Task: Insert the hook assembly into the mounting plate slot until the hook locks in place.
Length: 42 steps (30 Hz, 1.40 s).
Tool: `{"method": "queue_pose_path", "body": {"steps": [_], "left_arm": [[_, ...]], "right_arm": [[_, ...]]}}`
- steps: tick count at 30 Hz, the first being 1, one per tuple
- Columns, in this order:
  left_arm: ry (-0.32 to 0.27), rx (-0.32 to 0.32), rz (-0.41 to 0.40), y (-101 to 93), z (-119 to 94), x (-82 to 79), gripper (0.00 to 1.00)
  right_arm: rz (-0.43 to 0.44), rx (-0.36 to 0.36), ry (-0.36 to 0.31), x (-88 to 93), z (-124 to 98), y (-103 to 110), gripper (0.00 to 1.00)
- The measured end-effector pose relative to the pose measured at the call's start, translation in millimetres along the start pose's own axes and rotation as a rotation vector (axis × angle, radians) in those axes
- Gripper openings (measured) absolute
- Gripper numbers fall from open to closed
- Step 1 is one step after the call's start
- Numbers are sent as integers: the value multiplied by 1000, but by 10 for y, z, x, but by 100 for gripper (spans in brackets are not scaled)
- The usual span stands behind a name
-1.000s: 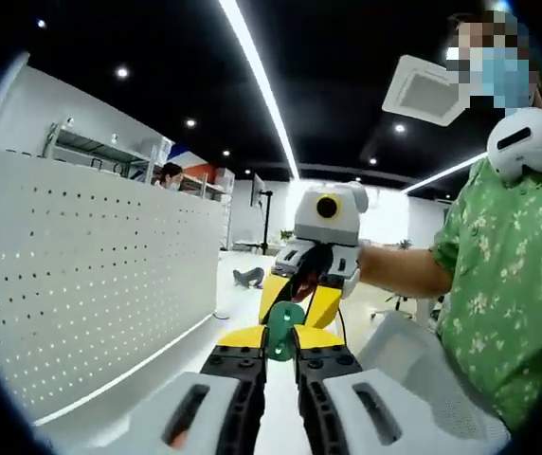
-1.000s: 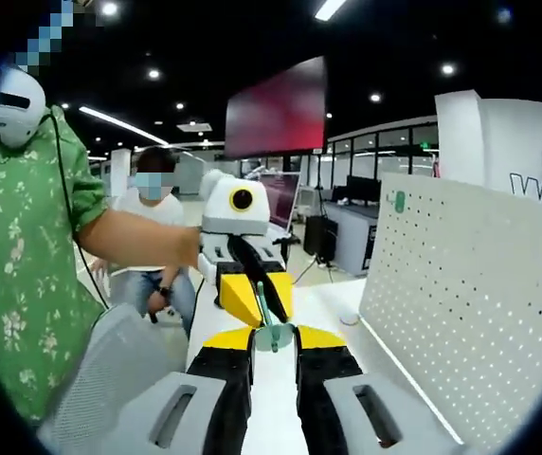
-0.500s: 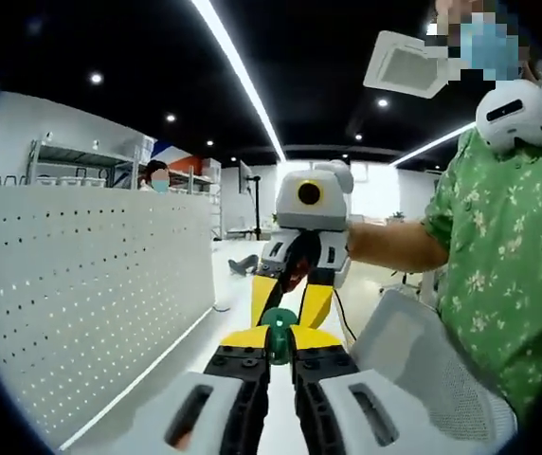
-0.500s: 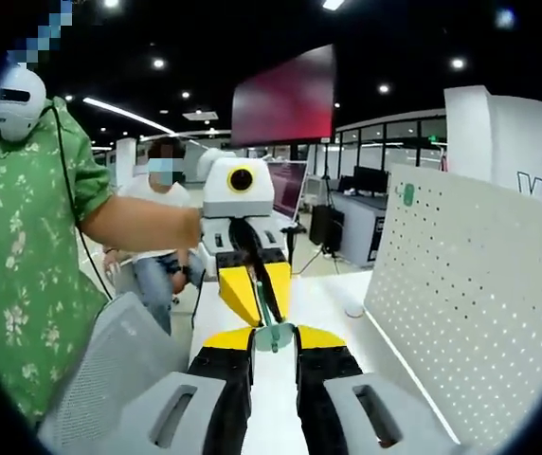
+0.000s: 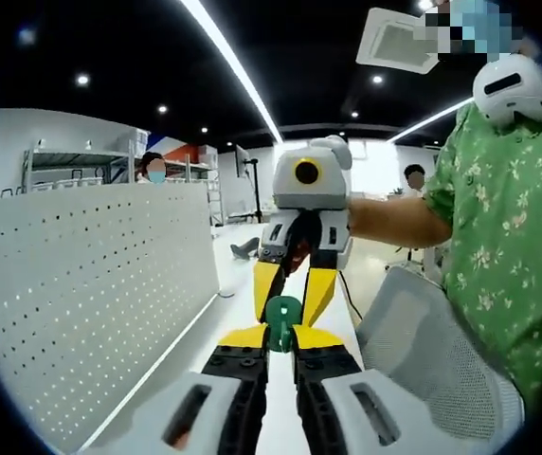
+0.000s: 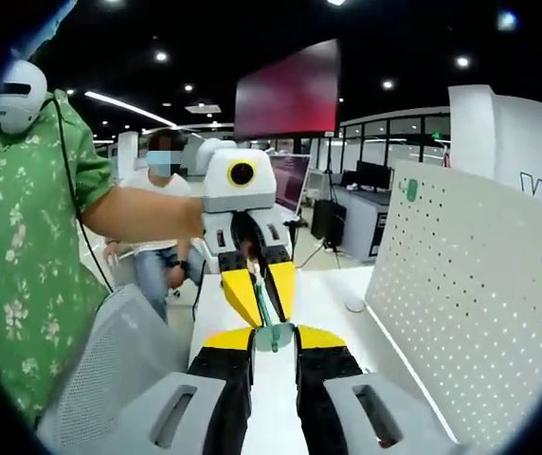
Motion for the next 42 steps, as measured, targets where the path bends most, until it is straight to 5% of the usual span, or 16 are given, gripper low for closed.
{"method": "queue_pose_path", "body": {"steps": [21, 42], "left_arm": [[16, 4, 23, 5, 68, 24, 4], [-38, -29, 6, 29, 42, 17, 6]], "right_arm": [[7, 1, 14, 23, 4, -15, 15], [18, 9, 30, 41, 18, -47, 14]]}}
Point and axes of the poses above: the point that each gripper's makers call its tool centre point, and the gripper's own axes: z roughly forward along the fingers, y roughly to its left, x roughly out of its underside, the point moved 8 cm from there along -z, roughly backward along the fingers, and after that the axes turned 11 degrees about x, right-handed, at the moved point
